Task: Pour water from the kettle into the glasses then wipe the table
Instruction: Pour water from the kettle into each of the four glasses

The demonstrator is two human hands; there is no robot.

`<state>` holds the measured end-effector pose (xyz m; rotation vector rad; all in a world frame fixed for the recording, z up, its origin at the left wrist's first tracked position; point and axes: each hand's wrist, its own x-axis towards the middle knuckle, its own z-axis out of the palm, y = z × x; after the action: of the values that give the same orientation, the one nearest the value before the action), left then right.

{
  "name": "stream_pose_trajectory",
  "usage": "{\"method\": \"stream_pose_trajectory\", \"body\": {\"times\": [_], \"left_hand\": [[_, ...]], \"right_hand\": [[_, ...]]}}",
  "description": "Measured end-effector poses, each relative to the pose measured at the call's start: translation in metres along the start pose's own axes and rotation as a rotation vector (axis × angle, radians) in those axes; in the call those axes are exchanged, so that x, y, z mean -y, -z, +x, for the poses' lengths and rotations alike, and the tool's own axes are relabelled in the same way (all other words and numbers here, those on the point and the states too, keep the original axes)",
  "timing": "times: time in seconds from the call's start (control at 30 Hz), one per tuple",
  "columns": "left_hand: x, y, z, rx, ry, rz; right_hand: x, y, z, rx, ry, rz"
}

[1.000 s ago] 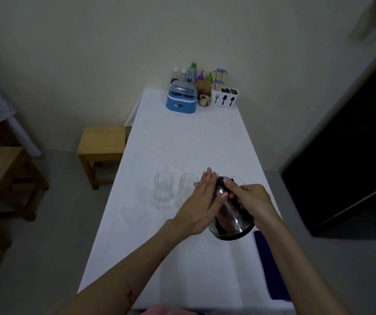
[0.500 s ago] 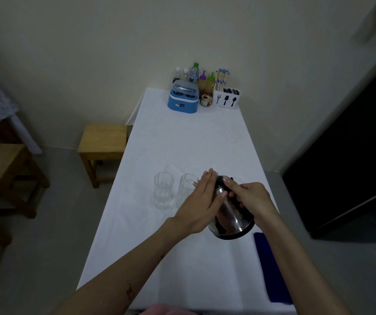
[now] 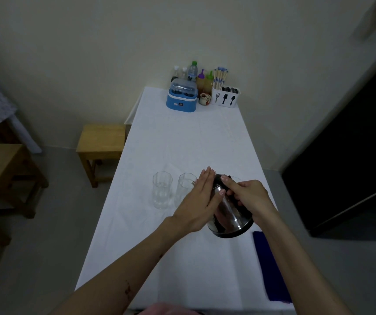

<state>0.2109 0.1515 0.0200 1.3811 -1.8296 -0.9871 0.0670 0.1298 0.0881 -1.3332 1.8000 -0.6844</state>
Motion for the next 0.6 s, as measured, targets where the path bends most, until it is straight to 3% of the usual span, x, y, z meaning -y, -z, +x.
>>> {"method": "stream_pose_trajectory", "body": {"times": [0.6], "left_hand": [[0.0021,0.0007,-0.0002,0.001,0.011,0.004]], "right_hand": [[0.0033,-0.0020,-0.0001,0.020,0.002,-0.016]]}}
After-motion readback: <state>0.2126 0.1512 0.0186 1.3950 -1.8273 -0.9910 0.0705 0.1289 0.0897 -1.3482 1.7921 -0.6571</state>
